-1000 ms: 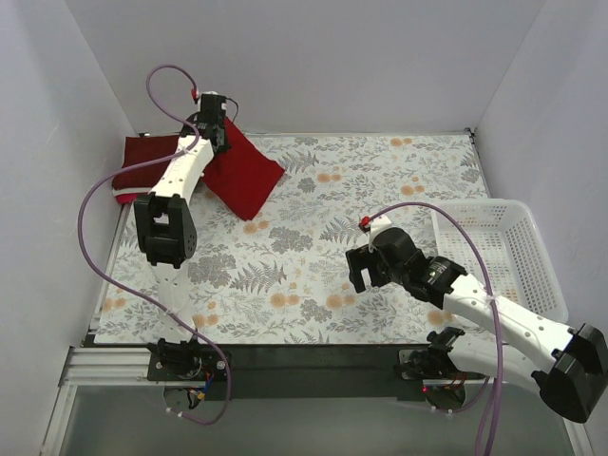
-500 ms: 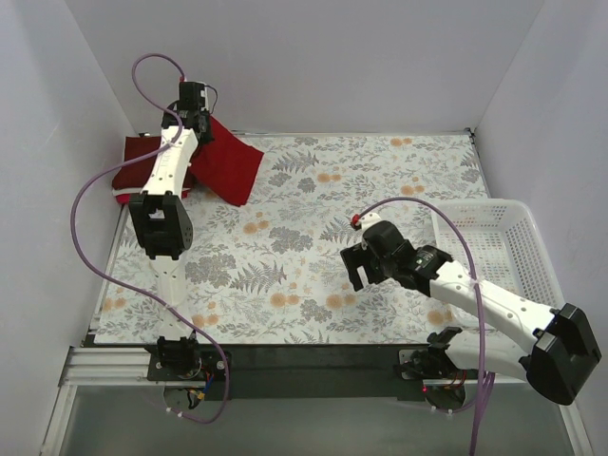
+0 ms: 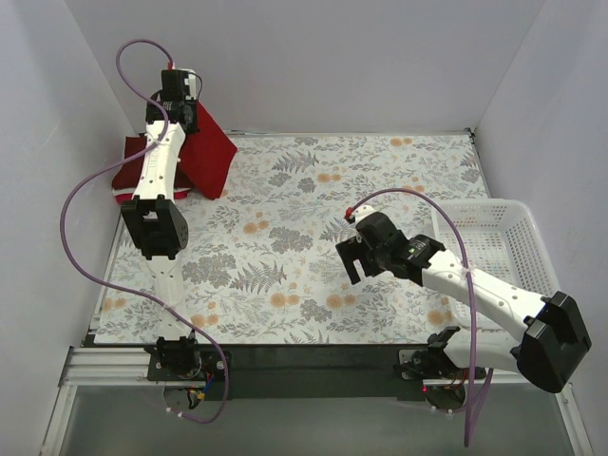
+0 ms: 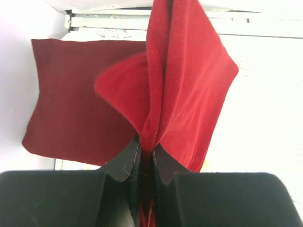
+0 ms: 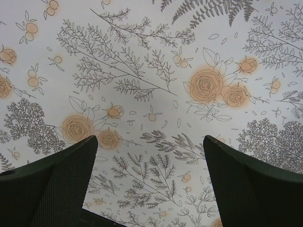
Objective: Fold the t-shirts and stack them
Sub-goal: Neatly place the folded tshirt to the corner
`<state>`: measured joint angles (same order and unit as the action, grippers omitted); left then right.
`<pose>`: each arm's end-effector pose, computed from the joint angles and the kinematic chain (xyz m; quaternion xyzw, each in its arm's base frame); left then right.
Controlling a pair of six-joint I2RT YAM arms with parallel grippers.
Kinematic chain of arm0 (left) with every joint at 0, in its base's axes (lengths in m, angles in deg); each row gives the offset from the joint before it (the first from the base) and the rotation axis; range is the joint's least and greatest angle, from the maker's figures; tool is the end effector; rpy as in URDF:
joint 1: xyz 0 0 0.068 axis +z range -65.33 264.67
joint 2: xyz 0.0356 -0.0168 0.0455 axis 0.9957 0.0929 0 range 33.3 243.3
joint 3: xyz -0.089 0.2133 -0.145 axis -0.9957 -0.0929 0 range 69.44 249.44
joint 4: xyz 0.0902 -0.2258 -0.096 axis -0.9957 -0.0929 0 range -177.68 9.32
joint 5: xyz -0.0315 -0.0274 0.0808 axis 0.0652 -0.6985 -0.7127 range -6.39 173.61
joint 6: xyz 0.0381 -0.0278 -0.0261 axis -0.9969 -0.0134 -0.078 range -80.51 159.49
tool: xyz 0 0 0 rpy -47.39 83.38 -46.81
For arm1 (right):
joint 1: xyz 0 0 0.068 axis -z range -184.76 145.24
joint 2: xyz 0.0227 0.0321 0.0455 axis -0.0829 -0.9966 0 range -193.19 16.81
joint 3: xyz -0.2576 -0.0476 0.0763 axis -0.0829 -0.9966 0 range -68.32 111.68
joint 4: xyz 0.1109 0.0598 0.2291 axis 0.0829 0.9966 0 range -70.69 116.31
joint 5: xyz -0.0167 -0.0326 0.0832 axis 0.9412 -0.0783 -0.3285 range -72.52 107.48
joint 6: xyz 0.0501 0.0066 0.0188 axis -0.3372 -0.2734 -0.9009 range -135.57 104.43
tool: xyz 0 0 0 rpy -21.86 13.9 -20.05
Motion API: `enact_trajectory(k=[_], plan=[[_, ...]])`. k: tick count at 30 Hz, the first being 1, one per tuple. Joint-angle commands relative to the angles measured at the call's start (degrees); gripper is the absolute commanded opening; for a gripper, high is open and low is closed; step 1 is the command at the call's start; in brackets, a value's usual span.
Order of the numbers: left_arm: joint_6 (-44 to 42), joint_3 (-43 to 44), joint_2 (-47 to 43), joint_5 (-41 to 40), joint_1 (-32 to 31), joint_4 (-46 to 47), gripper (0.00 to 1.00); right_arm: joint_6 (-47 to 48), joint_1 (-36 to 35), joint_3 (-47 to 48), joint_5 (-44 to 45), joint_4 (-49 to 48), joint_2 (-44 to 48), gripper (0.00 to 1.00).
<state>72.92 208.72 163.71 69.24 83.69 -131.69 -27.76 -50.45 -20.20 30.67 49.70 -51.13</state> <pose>0.5044 0.0002 0.3388 -0.3021 0.8565 -0.0098 0.4183 0.1743 0.1669 0.2480 -0.2318 0.9057 0.0691 0.3481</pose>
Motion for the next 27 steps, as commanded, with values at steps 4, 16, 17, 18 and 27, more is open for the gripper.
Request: enact_trajectory(k=[4, 16, 17, 18, 27], plan=[[-2.58, 2.40, -5.69, -0.04, 3.43, 3.54, 0.00, 1.55, 0.43, 3.56, 1.14, 0.90, -1.75, 0.98], [-7.58, 1.18, -7.71, -1.88, 9.23, 8.28, 0.00, 3.83, 0.43, 6.64, 1.05, 1.78, -6.14, 0.98], [-8.37, 0.30, -7.71, -2.93, 9.67, 9.16, 0.00, 3.84, 0.43, 6.72, 0.61, 1.95, -6.50, 0.99], [-8.82, -0.67, -7.63, -3.64, 9.93, 9.95, 0.00, 3.92, 0.43, 6.90, 0.43, 1.95, -6.85, 0.98], [-13.04, -6.74, -0.95, -13.04, 11.69, 18.13, 0.00, 4.89, 0.52, 7.25, 0.26, 1.95, -10.01, 0.98]])
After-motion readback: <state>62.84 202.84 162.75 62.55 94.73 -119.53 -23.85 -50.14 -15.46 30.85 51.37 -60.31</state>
